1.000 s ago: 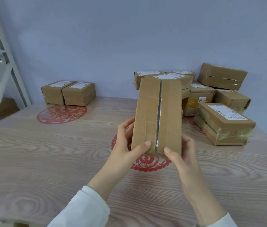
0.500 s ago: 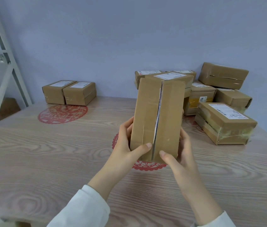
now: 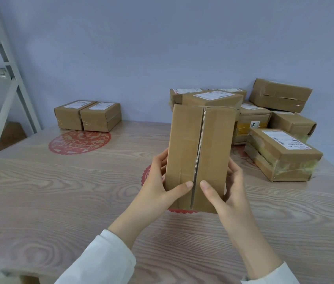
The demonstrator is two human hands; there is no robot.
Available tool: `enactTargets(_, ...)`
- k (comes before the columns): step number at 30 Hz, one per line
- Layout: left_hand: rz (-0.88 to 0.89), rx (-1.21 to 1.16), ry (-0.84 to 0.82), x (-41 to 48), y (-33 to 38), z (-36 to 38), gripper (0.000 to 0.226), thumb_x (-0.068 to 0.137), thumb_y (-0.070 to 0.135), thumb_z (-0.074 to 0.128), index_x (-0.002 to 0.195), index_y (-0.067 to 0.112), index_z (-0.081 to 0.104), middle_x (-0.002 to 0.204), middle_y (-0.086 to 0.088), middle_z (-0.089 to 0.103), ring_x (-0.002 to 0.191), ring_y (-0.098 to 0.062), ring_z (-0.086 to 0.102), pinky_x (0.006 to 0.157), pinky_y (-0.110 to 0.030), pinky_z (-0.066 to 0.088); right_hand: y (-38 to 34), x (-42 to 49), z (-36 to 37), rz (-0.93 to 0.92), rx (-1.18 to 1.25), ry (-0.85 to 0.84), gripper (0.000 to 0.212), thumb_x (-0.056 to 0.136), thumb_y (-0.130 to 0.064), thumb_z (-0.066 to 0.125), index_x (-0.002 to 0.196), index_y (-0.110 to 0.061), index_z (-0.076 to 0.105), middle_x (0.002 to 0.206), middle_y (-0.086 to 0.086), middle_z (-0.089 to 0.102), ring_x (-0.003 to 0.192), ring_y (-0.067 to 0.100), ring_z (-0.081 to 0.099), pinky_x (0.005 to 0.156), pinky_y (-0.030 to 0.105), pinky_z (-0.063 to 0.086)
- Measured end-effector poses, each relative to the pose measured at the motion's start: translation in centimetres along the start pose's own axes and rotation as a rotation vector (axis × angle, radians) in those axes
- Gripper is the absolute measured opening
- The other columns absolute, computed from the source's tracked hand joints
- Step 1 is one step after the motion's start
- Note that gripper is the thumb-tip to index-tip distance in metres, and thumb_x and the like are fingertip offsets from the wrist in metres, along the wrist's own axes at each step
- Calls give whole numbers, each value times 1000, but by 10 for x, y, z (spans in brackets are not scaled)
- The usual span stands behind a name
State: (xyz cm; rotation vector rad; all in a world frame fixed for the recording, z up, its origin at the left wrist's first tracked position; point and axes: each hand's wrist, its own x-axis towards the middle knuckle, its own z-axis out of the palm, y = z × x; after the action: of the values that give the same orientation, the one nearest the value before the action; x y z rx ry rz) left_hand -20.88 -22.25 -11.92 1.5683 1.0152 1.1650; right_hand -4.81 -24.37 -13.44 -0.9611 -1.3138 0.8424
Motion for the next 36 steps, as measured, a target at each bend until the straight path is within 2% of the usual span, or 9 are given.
enactTargets(4, 24, -12, 65, 3, 1, 1, 91, 66, 46, 77, 140, 28, 29, 131, 13, 52, 117, 0, 53, 86, -13, 50, 0, 0, 2, -30, -35, -1, 63, 77, -16, 69, 126, -36, 34, 129, -11, 48, 106, -15, 52, 79, 8, 47)
enactTargets(11, 52, 17, 35, 1, 0, 3, 86, 65, 42, 70, 139, 28, 29, 134, 12, 49, 121, 1, 50, 87, -10, 47, 4, 0, 1, -2, -15, 54, 80, 71, -39, 67, 142, -27, 32, 136, -8, 47, 116, -6, 49, 80, 7, 47)
enactTargets(18, 26, 4, 51, 3, 0, 0, 83, 70, 53, 68, 141, 27, 34, 132, 11, 54, 119, -1, 53, 96, -21, 48, 4, 3, -4, 11, -36, 60, 75, 73, -55, 65, 140, -34, 38, 137, -8, 48, 117, -6, 50, 83, 11, 48)
enactTargets(22, 17, -6, 32, 3, 0, 0, 82, 74, 54, 69, 141, 24, 34, 135, 10, 53, 121, -3, 52, 99, -24, 48, 8, 4, -7, 13, -63, 68, 68, 78, -58, 63, 138, -35, 42, 137, -8, 49, 122, 0, 49, 99, 24, 42)
enactTargets(25, 1, -57, 52, 3, 4, 0, 67, 78, 46, 65, 132, 18, 38, 127, 7, 57, 108, 3, 58, 86, -14, 50, 8, 6, -8, 2, -97, 50, 76, 71, -62, 62, 139, -35, 42, 137, -10, 49, 124, 0, 47, 104, 29, 41)
enactTargets(27, 8, -67, 37, 2, 6, 2, 52, 79, 35, 57, 125, 18, 39, 116, 7, 59, 87, 11, 60, 72, -13, 51, 5, 7, -8, 1, -75, 45, 81, 71, -67, 62, 141, -32, 40, 137, -10, 49, 121, -5, 49, 95, 18, 45)
enactTargets(31, 27, -57, 19, 2, 3, 1, 57, 74, 39, 56, 124, 19, 38, 116, 7, 59, 88, 7, 60, 68, -16, 53, 4, 9, -9, -30, -68, 53, 70, 77, -43, 57, 141, -19, 40, 126, -13, 57, 107, -12, 54, 77, 3, 44)
enactTargets(34, 48, -27, 42, 3, 1, -2, 72, 70, 49, 58, 132, 21, 35, 127, 6, 56, 105, -5, 60, 70, -13, 52, 5, 9, -8, -57, -90, 39, 69, 77, -37, 57, 140, -17, 39, 130, -12, 55, 112, -11, 52, 83, 5, 44)
enactTargets(36, 71, -50, 79, 3, 1, -2, 68, 71, 48, 57, 131, 25, 36, 123, 11, 56, 102, 5, 60, 74, -10, 49, 5, 9, -6, -60, -77, 5, 70, 76, -35, 60, 141, -19, 38, 137, -7, 50, 118, -8, 49, 90, 10, 46)
